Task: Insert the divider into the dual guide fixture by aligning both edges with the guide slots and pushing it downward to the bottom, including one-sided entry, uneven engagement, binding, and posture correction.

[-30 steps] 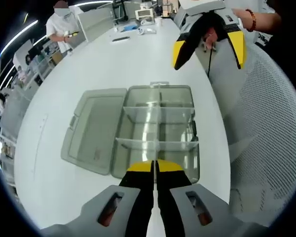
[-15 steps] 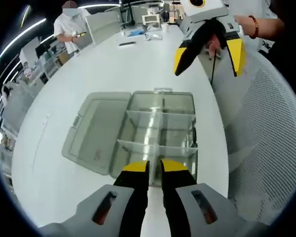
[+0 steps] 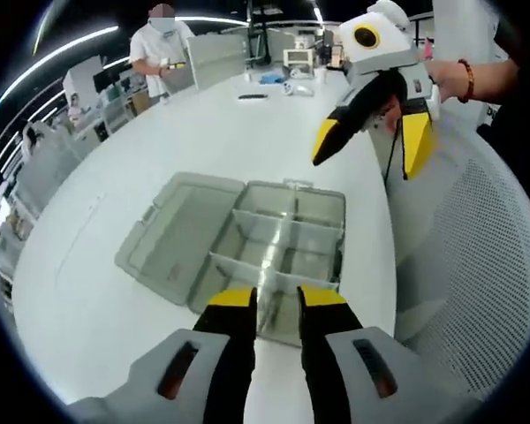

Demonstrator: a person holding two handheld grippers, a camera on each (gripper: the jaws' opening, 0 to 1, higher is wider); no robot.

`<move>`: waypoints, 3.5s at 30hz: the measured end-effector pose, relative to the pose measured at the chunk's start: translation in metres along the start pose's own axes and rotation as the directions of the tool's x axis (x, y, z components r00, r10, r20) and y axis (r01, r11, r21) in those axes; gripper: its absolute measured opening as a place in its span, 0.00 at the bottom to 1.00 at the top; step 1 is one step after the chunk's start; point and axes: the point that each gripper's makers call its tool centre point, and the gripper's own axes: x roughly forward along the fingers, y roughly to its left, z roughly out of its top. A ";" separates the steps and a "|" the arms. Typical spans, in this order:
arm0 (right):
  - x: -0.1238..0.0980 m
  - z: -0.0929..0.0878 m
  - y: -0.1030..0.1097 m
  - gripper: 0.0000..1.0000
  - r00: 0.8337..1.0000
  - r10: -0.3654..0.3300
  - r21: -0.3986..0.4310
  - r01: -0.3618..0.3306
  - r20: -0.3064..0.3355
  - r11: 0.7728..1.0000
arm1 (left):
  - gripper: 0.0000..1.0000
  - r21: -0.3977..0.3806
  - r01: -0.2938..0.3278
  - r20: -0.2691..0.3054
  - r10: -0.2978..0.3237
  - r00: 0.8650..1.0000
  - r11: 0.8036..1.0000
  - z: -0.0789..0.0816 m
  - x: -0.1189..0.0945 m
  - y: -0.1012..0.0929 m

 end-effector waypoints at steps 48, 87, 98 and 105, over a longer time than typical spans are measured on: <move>-0.063 0.020 -0.032 0.92 0.974 -0.209 -0.131 0.219 0.083 0.967 | 0.89 -0.391 -0.261 0.240 0.372 0.897 0.882 -0.013 -0.127 -0.008; -0.085 0.005 -0.022 0.90 0.966 -0.236 -0.058 0.243 0.109 0.968 | 0.96 -0.445 -0.272 0.254 0.411 0.875 0.853 -0.007 -0.143 -0.028; -0.081 0.006 -0.021 0.90 0.968 -0.231 -0.064 0.237 0.099 0.969 | 0.96 -0.437 -0.264 0.263 0.402 0.877 0.860 -0.012 -0.139 -0.019; -0.079 0.004 -0.024 0.90 0.968 -0.238 -0.071 0.244 0.082 0.967 | 0.96 -0.438 -0.266 0.261 0.405 0.876 0.859 -0.014 -0.138 -0.013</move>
